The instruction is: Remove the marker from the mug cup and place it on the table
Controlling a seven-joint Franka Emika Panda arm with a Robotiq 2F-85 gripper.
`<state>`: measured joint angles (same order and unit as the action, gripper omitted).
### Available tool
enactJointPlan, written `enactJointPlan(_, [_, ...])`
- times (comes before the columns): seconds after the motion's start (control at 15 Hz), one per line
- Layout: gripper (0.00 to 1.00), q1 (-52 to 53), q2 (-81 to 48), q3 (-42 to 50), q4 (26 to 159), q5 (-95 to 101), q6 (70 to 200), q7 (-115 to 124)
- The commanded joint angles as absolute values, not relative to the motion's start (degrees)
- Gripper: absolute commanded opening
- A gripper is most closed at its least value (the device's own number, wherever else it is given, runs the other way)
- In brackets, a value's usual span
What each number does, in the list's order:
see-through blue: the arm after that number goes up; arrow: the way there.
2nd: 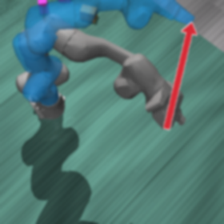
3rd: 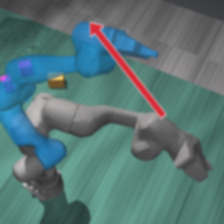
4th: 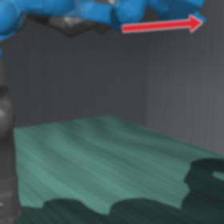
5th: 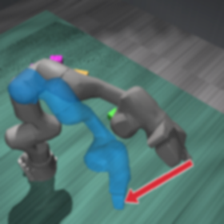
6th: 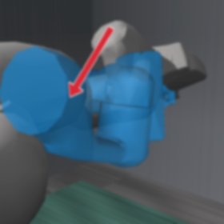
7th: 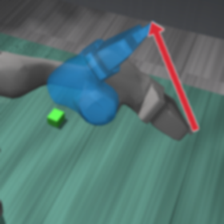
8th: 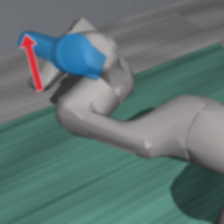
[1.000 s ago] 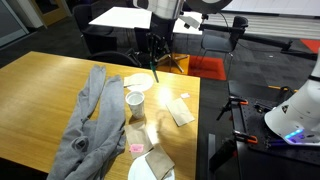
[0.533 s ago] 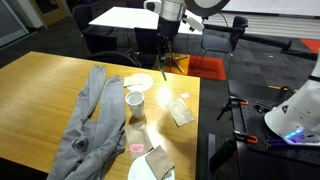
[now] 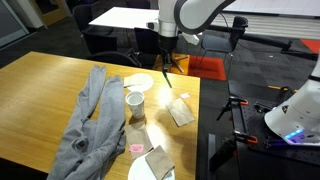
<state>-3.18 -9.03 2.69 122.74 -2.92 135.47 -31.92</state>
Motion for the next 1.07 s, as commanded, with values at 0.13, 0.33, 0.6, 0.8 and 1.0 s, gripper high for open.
enactJointPlan(0.13, [0.03, -4.3, -16.6, 1.7, 117.3, -2.4, 132.0, -29.7])
enactJointPlan(0.33, [0.03, -4.7, -20.7, 1.3, 114.7, -2.3, 131.3, -28.7])
enactJointPlan(0.6, [0.03, -4.9, -25.6, 1.2, 111.1, -1.3, 130.4, -26.7])
enactJointPlan(0.8, [0.03, -5.1, -29.1, 1.2, 107.9, -0.6, 128.4, -25.5])
enactJointPlan(1.0, [0.03, -5.0, -32.2, 1.4, 104.2, 0.7, 125.1, -24.0])
